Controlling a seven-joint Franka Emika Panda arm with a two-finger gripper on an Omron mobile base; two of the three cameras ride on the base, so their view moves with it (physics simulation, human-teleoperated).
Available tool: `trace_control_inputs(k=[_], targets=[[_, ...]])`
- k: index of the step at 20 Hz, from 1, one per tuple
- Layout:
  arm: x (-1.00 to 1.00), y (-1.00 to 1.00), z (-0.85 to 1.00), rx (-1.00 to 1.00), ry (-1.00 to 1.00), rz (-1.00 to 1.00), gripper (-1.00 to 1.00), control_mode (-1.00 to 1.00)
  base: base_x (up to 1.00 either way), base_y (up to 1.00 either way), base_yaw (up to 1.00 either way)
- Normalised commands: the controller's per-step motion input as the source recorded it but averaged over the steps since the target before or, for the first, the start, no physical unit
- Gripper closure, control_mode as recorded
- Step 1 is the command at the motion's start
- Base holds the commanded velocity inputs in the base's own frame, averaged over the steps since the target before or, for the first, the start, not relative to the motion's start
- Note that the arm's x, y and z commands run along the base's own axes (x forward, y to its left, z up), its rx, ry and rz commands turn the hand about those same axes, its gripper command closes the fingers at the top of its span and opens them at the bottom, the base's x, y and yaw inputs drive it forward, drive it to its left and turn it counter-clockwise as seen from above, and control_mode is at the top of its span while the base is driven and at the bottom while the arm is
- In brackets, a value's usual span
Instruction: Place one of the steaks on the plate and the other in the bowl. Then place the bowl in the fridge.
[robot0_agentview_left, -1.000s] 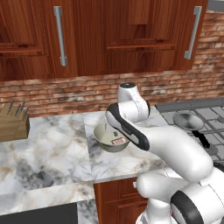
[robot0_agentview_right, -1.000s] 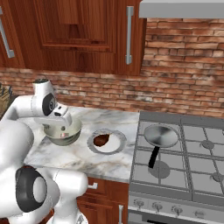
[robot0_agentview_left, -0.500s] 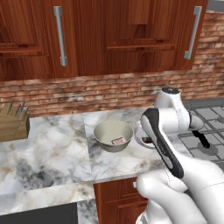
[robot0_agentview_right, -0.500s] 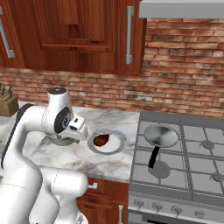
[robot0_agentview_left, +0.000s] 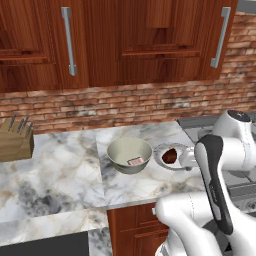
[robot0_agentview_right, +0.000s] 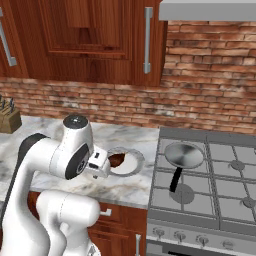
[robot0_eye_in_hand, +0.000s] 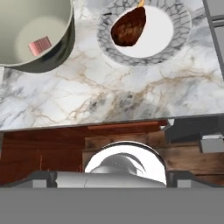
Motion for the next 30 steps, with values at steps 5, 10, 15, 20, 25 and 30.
trace_control_inputs(k=[5, 10, 15, 20, 25, 30], targets=[[0.0, 0.0, 0.0, -0.12, 0.04, 0.0, -1.0, -1.0, 0.0, 0.0, 0.0], [0.0, 0.0, 0.0, 0.0, 0.0, 0.0, -1.0, -1.0, 0.0, 0.0, 0.0], [-0.06, -0.04, 0.0, 0.0, 0.0, 0.0, -1.0, 1.0, -0.2, -0.15, -0.01], [0.0, 0.0, 0.0, 0.0, 0.0, 0.0, -1.0, 1.0, -0.32, -0.26, -0.03], [0.0, 0.0, 0.0, 0.0, 0.0, 0.0, -1.0, 1.0, -0.2, -0.65, -0.1], [0.0, 0.0, 0.0, 0.0, 0.0, 0.0, -1.0, 1.0, -0.49, -0.24, -0.05]])
